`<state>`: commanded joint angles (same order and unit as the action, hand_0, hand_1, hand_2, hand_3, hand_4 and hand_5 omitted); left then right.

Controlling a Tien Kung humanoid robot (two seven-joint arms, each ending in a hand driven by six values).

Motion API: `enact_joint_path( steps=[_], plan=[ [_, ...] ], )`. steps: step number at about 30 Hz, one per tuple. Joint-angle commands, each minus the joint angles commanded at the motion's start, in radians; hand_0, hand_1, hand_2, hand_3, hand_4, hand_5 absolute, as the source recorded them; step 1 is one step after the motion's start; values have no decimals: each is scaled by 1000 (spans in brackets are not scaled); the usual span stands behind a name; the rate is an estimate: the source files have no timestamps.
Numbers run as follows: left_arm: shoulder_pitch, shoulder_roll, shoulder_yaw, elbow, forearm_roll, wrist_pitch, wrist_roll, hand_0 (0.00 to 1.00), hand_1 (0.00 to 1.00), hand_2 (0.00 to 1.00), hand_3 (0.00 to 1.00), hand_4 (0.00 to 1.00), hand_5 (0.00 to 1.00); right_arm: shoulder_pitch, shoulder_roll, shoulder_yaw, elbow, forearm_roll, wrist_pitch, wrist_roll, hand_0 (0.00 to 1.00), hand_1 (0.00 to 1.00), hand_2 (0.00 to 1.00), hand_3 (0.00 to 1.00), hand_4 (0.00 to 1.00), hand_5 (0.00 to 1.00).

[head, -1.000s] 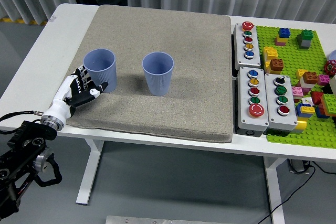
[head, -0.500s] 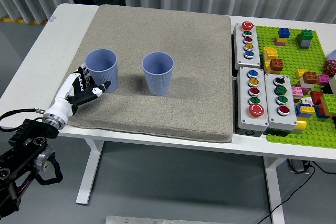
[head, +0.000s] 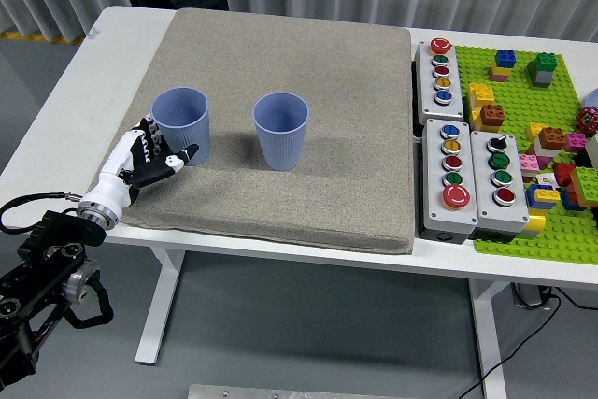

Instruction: Pick cup pour cup place

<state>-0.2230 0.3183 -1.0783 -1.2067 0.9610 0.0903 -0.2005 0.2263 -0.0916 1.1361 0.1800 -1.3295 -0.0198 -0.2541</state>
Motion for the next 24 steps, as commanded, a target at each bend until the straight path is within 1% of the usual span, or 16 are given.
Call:
enact_joint_path(
  steps=[17, 24],
  plan=[
    [-5, -10, 1, 9, 4, 12, 4, 925, 889, 998, 998, 800, 178, -2, -1, -5, 0, 2, 1, 0, 683, 647, 569, 579, 2, 12],
    [-21, -17, 6, 20, 12, 17, 6, 925, 890, 998, 998, 795, 180, -1, -1, -5, 0, 2, 1, 0, 684, 647, 569, 578, 2, 12]
  ],
)
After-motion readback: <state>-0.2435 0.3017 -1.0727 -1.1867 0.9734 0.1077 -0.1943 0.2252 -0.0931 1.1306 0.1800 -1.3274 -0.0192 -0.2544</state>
